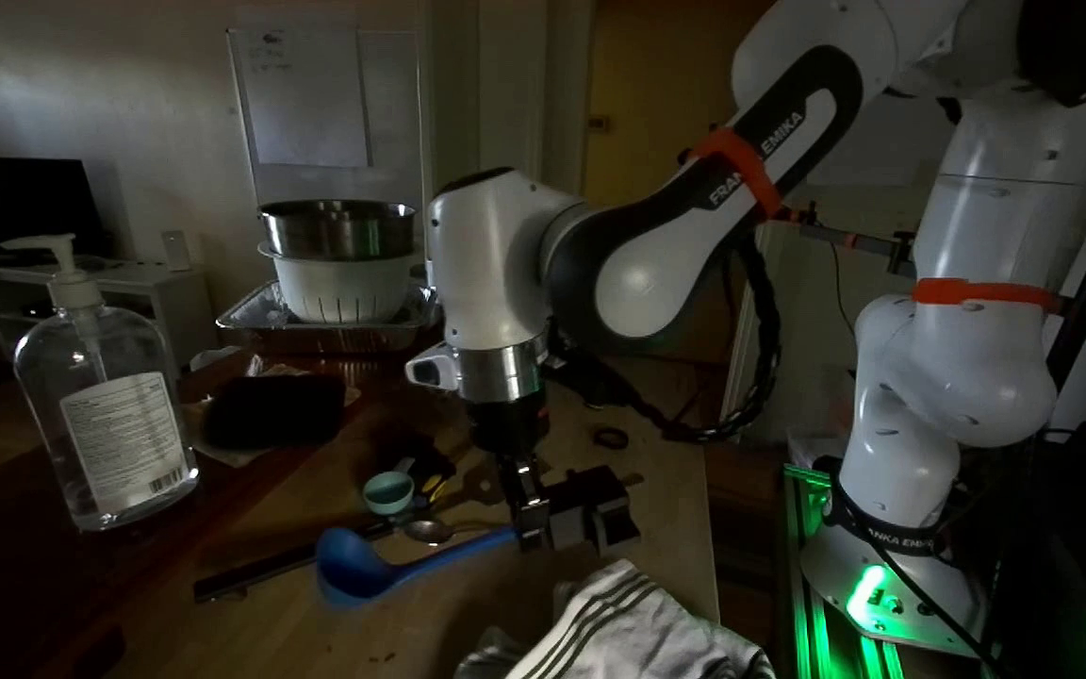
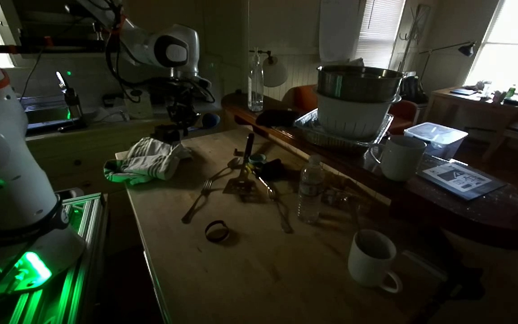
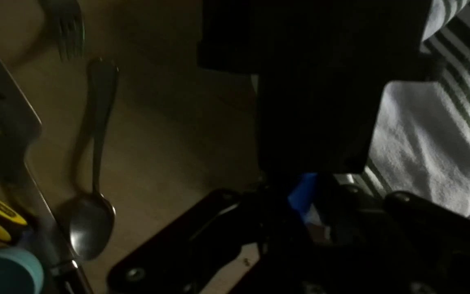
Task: Move the spoon to the left
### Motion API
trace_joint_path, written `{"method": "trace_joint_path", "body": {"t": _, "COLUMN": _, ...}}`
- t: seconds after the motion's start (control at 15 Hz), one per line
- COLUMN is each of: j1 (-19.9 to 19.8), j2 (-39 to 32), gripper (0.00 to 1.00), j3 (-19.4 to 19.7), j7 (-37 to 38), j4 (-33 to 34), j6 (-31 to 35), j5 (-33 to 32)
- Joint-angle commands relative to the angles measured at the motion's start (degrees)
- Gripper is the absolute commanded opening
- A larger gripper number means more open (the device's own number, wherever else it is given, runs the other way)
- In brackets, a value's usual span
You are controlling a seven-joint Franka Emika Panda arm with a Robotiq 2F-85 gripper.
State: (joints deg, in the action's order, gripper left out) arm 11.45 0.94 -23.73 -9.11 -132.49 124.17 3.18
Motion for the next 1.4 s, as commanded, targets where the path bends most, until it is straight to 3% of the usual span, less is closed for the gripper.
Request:
{"method": "trace_joint_path", "body": {"t": 0.0, "j1": 4.39, "j2": -13.86, "gripper": 0.06, "j3": 1.2, "j7": -2.24, "j4": 14.67, "j6": -6.17, "j5": -7.36}}
{"method": "trace_joint_path", "body": {"t": 0.27, "j1": 8.42, "j2": -22.2, "gripper": 0.06, "j3": 2.18, "j7": -5.59, "j4": 23.69, "j6": -11.95, "j5": -15.11}}
{"method": "trace_joint_path", "body": {"t": 0.53, "j1": 12.11, "j2": -26.96, "gripper": 0.06, "j3": 3.44, "j7": -9.02, "j4": 27.88, "j6": -13.55, "j5": -23.86}}
{"method": "trace_joint_path", "body": {"t": 1.07, "j1": 18.32, "j2": -32.27, "gripper": 0.06, "j3": 5.8, "j7": -13.73, "j4": 32.07, "j6": -9.86, "j5": -42.42}}
{"method": "trace_joint_path", "body": {"t": 1.33, "j1": 16.57, "j2": -33.29, "gripper": 0.06, "j3": 4.55, "j7": -12.35, "j4": 31.02, "j6": -3.22, "j5": -41.28}}
